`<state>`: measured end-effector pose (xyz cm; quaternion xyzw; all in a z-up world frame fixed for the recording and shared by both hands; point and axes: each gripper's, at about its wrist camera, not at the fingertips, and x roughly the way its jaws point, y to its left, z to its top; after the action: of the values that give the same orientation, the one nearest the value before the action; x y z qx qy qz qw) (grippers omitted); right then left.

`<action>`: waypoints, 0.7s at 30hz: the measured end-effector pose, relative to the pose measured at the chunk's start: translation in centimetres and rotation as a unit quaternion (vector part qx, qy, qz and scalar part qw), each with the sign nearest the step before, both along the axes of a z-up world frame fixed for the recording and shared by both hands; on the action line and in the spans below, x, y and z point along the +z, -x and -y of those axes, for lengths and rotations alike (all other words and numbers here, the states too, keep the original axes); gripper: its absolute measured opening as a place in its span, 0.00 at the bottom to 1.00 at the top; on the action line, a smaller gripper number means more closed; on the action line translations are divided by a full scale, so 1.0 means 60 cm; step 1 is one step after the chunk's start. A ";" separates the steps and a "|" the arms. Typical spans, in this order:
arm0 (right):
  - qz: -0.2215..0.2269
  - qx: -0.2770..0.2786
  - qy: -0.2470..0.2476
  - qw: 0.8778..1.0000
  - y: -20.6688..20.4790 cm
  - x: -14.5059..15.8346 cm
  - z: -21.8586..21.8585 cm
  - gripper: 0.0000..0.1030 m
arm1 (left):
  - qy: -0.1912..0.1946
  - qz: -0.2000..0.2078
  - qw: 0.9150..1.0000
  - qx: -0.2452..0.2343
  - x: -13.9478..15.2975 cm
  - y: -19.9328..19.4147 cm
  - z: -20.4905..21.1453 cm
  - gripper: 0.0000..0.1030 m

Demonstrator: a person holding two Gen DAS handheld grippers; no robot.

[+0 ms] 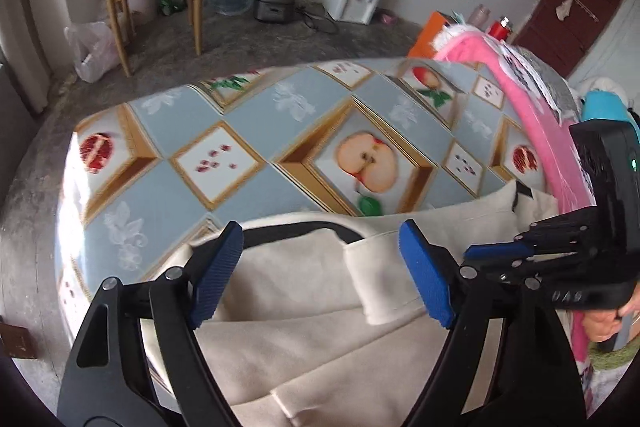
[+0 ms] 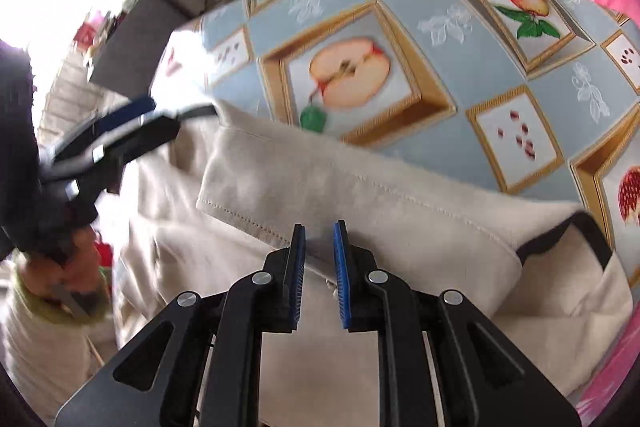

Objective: Fold large clothes

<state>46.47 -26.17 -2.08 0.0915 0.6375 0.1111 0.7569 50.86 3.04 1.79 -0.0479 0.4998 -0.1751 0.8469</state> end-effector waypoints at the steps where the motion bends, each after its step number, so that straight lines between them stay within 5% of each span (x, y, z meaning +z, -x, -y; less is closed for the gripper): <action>1: 0.003 0.006 0.007 1.000 0.004 -0.005 -0.004 0.14 | 0.000 -0.007 1.000 -0.008 -0.002 0.001 0.010 0.68; 7: 0.019 0.025 0.056 0.998 0.024 -0.018 -0.027 0.14 | -0.013 -0.074 0.997 -0.029 -0.045 0.018 0.051 0.49; 10: 0.017 0.001 0.031 0.999 0.039 0.003 -0.004 0.14 | 0.006 -0.106 0.994 -0.023 -0.064 0.025 0.045 0.44; 12: 0.032 -0.041 0.002 0.999 0.059 0.032 0.043 0.18 | 0.011 -0.117 0.993 -0.018 -0.074 0.028 0.042 0.43; 15: 0.041 -0.136 -0.025 0.989 0.087 0.054 0.130 0.36 | 0.022 -0.127 0.992 -0.015 -0.082 0.026 0.037 0.37; 21: -0.032 -0.233 -0.075 0.969 0.102 -0.005 0.209 0.36 | 0.068 -0.137 0.988 -0.031 -0.087 0.019 0.042 0.27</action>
<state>40.36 -38.70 -2.39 0.2975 0.6126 -0.0238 0.7319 49.73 0.52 -3.41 -0.1132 0.5990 -0.2268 0.7595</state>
